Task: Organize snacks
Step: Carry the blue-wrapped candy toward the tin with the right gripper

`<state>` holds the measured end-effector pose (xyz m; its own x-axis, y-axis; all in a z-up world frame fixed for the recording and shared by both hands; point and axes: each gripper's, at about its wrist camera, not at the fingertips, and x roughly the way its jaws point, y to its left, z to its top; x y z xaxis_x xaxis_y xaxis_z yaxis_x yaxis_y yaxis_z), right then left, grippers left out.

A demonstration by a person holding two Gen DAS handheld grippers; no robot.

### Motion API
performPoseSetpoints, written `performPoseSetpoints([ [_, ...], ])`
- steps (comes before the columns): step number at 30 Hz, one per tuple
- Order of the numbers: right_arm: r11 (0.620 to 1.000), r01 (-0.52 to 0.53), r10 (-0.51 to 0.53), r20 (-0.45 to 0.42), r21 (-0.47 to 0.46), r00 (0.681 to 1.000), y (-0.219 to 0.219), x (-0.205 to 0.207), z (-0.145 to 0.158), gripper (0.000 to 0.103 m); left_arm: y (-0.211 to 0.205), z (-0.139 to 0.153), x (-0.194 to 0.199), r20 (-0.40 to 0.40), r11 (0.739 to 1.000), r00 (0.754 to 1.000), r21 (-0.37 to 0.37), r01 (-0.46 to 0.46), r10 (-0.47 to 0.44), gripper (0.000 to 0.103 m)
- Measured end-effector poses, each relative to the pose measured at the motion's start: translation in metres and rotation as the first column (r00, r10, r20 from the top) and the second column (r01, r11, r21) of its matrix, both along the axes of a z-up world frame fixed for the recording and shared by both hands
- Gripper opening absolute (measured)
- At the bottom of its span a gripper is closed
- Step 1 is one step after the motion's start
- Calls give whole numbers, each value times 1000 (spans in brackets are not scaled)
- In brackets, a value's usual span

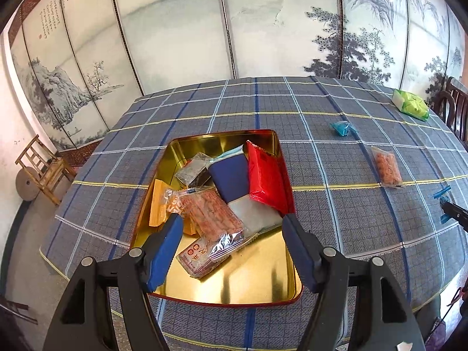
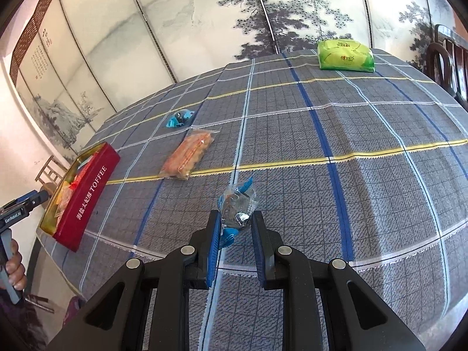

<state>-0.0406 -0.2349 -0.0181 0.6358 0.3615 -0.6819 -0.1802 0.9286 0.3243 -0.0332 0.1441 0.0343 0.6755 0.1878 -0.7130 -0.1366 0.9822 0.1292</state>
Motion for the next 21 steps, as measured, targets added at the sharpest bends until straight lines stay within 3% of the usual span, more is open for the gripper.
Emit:
performPoseSetpoints([
  [10, 997, -76, 76, 12, 10, 997, 31, -3, 10, 22, 22, 1, -13, 7, 999, 999, -1, -47, 47, 67],
  [21, 974, -223, 222, 34, 24, 974, 95, -5, 30, 22, 43, -5, -19, 7, 995, 995, -3, -95, 95, 68],
])
